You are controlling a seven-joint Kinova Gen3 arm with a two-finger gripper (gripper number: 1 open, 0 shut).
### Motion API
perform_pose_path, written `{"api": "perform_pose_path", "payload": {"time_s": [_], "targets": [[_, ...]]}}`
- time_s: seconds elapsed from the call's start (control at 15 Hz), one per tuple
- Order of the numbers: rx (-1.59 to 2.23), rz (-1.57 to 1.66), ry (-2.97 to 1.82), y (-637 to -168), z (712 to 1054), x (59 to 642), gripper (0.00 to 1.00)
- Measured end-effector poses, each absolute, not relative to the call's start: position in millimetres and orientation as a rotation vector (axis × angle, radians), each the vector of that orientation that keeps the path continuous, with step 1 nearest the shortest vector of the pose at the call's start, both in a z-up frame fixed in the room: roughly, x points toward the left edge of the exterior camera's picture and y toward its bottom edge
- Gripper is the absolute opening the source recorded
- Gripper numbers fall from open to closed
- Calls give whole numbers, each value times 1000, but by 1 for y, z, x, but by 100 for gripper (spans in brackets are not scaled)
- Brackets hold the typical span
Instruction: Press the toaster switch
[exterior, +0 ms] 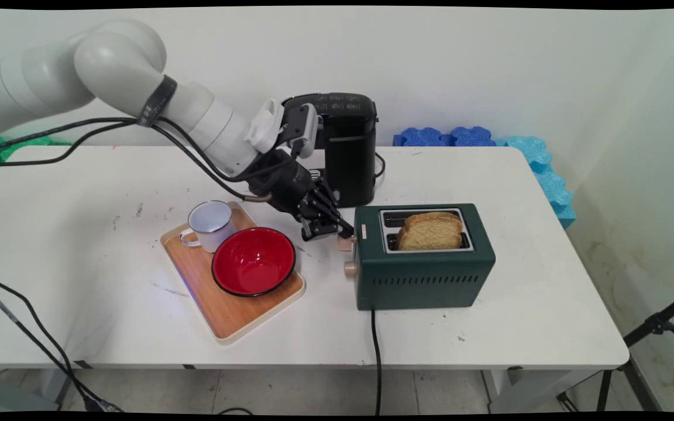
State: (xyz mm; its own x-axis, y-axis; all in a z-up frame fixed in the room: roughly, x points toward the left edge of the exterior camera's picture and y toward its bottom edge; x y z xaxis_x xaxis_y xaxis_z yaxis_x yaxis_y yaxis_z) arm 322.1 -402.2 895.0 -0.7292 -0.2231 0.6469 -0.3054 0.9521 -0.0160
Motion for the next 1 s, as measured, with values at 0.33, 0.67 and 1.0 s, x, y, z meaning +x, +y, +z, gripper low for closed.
{"api": "perform_pose_path", "payload": {"time_s": [0.33,0.67,1.0], "targets": [[413,154,-2408,-403,885,322,0],[450,139,-2396,-399,876,322,0],[474,124,-2388,-395,869,321,0]]}}
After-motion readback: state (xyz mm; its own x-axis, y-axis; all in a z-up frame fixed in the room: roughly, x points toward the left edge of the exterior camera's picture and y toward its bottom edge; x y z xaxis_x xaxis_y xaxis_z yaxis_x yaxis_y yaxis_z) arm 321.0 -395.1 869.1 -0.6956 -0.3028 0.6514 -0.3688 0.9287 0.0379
